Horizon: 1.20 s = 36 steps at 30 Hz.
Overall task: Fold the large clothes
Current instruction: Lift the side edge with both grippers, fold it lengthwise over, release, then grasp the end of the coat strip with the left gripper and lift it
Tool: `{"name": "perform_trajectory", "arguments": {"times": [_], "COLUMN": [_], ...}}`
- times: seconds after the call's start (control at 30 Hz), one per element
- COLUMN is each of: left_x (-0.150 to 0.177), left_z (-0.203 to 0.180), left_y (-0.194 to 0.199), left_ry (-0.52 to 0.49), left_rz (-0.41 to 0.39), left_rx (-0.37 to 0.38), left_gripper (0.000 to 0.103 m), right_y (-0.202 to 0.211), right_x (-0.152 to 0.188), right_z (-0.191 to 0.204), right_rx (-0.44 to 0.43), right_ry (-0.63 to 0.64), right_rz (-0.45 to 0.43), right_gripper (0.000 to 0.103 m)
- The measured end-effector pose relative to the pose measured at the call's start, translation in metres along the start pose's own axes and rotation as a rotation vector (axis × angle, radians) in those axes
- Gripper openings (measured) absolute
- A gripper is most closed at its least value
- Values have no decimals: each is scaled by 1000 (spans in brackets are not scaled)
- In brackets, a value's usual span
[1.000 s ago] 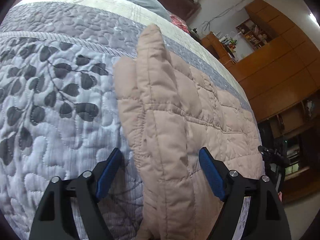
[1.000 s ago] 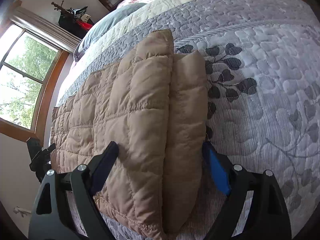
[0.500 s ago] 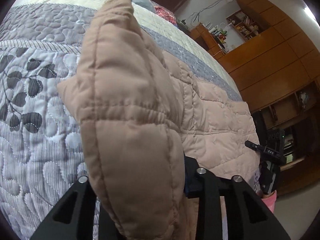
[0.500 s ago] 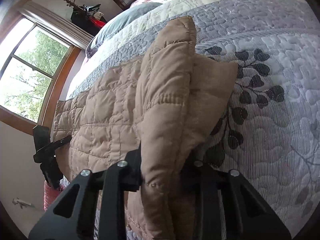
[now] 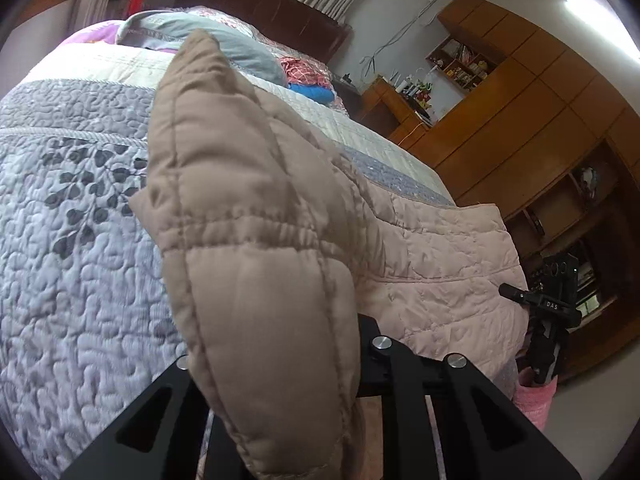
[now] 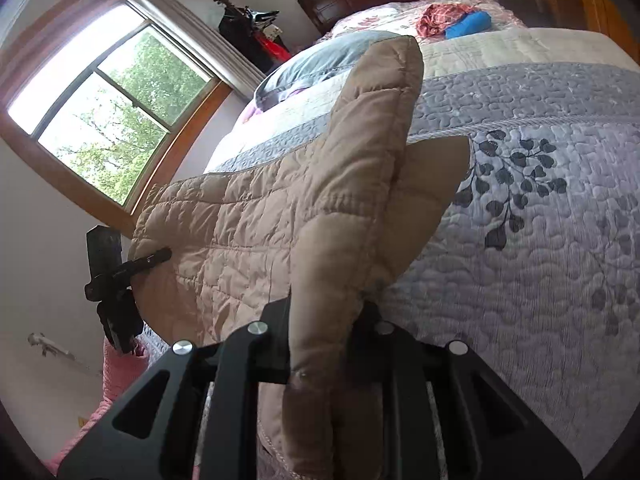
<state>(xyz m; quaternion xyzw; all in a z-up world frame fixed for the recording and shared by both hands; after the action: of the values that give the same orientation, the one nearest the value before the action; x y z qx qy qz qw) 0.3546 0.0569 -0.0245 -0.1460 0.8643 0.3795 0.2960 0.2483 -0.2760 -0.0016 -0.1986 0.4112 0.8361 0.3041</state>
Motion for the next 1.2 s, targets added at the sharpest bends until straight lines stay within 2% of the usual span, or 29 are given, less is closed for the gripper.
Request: {"name": "perform_trajectory", "arguments": {"times": [0.17,0.33,0.4,0.5,0.57,0.63,0.77,0.83,0.87,0.97,1.1,1.13,1.2], "left_x": [44,93,109,122,130,134,141,142,147,138,137,137,135], "left_z": [-1,21,37,60,69,75,78,78,76,69,52,45,30], "left_y": [39,26,16,2,-3,-5,1,9,17,37,80,93,108], "left_ry": [-17,-3,-3,24,47,63,60,78,94,97,-3,-31,-62], "left_rz": [23,80,93,99,96,78,68,73,70,32,-69,-109,-153], "left_rx": [-29,-109,-162,-194,-183,-161,-173,-194,-210,-272,-420,-459,-466], "left_gripper": [17,23,33,47,53,54,55,56,56,56,56,56,56], "right_y": [15,0,-9,-25,-32,-41,-43,-39,-34,-14,26,36,52], "right_x": [43,89,100,110,116,120,128,127,127,120,116,115,114], "right_z": [26,17,3,-21,-31,-40,-45,-41,-43,-38,-20,-14,3], "right_rx": [-21,9,39,67,66,55,27,46,64,144,242,253,241], "right_ry": [38,8,-20,-75,-101,-124,-159,-133,-122,-73,9,33,84], "right_rz": [43,122,144,164,173,178,177,175,172,144,84,64,41], "right_gripper": [17,18,20,24,25,27,30,36,43,46,46,46,43]}}
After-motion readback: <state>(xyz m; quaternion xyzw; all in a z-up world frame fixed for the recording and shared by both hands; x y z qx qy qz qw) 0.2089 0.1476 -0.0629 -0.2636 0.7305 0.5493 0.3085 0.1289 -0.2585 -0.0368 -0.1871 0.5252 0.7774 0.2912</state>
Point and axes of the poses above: each gripper's, at about its wrist camera, not at the fingertips, and y roughly against the way its jaws point, z to its left, x to its underside, the point moved 3 cm from there along -y, roughly the way its jaws point, and after that the axes turned 9 degrees about -z, right-handed, at the moved point
